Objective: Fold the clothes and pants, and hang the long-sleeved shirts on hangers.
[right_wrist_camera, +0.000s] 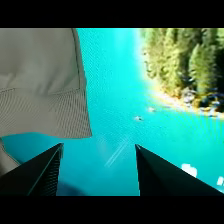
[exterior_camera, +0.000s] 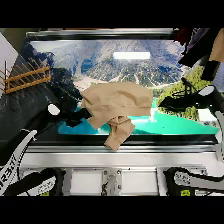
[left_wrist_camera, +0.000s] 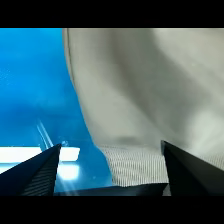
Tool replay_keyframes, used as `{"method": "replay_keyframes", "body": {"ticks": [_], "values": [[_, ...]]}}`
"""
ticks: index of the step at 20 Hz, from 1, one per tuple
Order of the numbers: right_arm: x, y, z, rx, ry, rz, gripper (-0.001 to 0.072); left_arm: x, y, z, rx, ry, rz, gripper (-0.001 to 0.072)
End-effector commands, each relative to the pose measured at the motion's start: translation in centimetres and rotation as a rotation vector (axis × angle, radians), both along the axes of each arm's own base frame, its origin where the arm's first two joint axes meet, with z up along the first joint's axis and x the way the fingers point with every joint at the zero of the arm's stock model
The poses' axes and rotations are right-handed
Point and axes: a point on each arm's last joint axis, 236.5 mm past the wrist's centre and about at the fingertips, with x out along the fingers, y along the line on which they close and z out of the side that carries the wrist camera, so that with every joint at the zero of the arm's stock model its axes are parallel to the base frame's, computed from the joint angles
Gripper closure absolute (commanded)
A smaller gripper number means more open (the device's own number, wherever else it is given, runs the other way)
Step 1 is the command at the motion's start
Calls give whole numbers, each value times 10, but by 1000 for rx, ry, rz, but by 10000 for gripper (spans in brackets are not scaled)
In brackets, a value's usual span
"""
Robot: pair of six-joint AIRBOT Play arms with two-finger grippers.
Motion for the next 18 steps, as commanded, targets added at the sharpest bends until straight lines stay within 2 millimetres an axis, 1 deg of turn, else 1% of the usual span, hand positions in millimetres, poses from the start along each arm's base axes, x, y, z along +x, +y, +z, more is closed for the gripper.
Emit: {"method": "replay_keyframes", "body": {"ticks": [1,3,5,7,9,10,12,14,18], "values": [[-1,18,-30,17,66,21,225,4,-7,-7,-3,-16,8,-3],[1,36,-39,8,68,59,225,5,-17,-17,-3,16,-20,-3],[2,50,-43,0,60,89,225,11,-28,-17,-3,12,-45,-3],[5,61,-45,-11,44,110,225,16,-38,-18,-3,11,-75,-3],[7,69,-47,-18,35,126,225,14,-47,-21,-4,27,-99,-3],[7,71,-48,-19,33,130,225,13,-49,-23,-4,35,-108,26],[6,73,-52,-19,39,134,225,13,-51,-23,-8,51,-119,281],[4,73,-57,-17,55,135,226,14,-53,-19,-13,52,-127,468],[3,77,-65,6,80,125,229,24,-59,-6,-27,29,-141,484]]}}
